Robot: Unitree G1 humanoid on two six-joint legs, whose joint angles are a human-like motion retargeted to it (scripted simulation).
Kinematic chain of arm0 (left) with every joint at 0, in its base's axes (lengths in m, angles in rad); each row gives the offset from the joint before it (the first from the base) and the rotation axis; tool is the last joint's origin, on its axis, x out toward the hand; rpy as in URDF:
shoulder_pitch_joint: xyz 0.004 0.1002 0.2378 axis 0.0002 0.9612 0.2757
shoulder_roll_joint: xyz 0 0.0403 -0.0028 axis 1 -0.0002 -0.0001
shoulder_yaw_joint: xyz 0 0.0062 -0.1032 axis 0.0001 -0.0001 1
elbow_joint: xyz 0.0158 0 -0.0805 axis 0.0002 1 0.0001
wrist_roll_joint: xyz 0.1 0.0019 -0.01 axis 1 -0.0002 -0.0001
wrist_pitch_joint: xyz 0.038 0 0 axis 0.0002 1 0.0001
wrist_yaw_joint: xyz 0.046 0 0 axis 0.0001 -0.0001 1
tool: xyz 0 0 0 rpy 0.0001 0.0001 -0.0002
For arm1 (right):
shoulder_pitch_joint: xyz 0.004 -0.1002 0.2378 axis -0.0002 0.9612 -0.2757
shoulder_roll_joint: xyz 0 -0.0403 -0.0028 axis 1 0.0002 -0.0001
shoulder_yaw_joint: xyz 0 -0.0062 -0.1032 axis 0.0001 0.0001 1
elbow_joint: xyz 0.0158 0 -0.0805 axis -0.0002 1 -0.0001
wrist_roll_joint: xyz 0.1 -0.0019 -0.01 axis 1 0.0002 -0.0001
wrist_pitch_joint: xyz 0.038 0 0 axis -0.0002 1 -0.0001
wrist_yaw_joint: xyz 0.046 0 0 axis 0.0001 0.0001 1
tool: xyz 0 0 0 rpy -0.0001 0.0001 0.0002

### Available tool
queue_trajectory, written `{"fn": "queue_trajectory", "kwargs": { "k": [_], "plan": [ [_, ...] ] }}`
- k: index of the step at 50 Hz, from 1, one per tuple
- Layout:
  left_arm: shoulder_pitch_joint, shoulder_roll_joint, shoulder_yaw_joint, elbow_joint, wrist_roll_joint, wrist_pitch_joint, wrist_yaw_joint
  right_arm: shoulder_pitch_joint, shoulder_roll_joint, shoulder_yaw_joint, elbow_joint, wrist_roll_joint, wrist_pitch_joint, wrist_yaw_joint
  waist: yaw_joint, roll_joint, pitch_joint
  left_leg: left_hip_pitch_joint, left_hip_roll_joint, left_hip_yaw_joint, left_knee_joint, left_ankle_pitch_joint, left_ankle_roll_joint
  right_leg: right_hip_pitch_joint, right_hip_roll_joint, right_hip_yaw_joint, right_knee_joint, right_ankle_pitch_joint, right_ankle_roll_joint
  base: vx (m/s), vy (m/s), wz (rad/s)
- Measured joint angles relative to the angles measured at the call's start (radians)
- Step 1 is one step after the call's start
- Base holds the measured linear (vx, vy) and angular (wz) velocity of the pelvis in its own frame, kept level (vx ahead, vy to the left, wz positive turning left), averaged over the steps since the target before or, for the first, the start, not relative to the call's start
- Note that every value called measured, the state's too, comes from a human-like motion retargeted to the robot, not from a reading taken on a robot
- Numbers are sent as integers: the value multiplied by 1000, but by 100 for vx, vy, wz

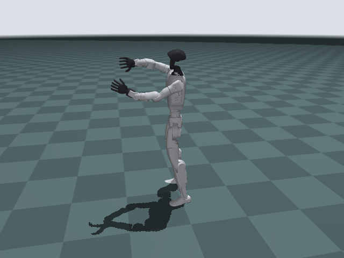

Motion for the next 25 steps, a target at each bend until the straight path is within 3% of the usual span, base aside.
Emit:
{"fn": "queue_trajectory", "kwargs": {
  "k": [25],
  "plan": [
    [-2,-1,12,20,0,7,7,-2,9,0,13,69,15,-5,11,8,9,-1,-3,4,-2,2,5,-4,-2,6,-1,5,0,0,0,0]
  ]
}}
